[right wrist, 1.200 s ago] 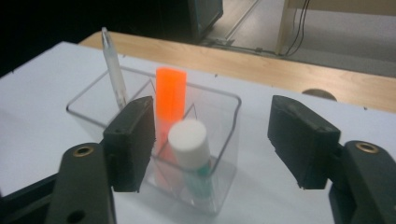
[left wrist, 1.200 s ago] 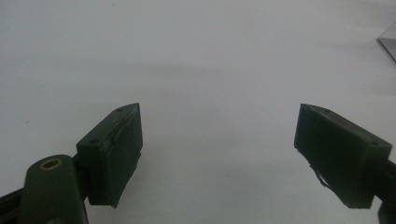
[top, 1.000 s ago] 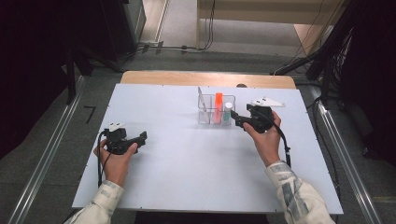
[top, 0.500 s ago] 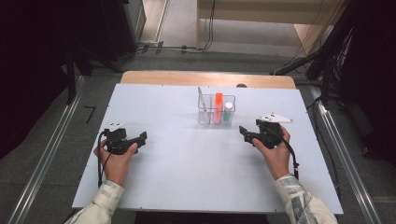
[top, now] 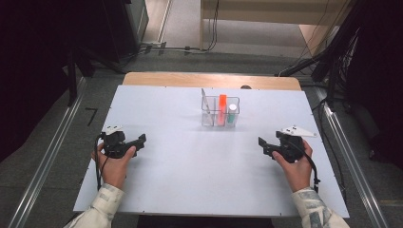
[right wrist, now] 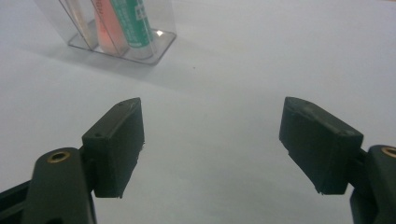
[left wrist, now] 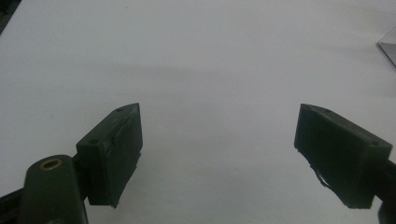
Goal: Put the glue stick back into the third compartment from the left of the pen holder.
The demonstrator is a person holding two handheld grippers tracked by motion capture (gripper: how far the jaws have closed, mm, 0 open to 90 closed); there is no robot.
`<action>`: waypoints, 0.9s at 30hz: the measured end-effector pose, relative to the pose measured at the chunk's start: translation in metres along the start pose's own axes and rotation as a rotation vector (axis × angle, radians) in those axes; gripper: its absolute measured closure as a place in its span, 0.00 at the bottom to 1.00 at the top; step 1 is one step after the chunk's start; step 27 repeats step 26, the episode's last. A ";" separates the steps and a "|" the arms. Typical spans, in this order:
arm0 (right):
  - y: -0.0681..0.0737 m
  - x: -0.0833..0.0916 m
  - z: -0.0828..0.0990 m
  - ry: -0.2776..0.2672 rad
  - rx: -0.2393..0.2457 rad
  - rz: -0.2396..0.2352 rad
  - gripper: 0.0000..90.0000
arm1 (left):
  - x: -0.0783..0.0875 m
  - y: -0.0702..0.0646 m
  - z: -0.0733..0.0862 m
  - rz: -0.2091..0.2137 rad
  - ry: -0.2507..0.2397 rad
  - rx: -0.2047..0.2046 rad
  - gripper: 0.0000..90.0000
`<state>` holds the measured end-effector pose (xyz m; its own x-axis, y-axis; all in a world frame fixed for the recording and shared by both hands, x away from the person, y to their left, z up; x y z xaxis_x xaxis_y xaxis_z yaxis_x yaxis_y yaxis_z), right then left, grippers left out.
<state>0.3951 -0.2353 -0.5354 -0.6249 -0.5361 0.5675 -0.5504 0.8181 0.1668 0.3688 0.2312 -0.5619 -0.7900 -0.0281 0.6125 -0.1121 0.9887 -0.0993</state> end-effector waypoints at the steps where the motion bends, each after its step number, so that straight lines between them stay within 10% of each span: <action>1: -0.001 0.002 0.002 0.001 -0.001 0.003 0.23 | 0.001 0.000 0.001 0.004 -0.001 -0.001 0.18; 27: -0.037 0.052 0.035 0.005 -0.063 0.086 0.18 | 0.021 -0.006 0.019 0.028 0.008 -0.146 0.17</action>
Point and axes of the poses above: each handheld gripper's, and its own axes: x roughly backward along the jaws, z roughly out of its underside, y roughly to its left, the point moved 10 cm from there along -x, roughly forward along the jaws, and after that the axes turned 11 degrees about -z, right-handed, at the moved point
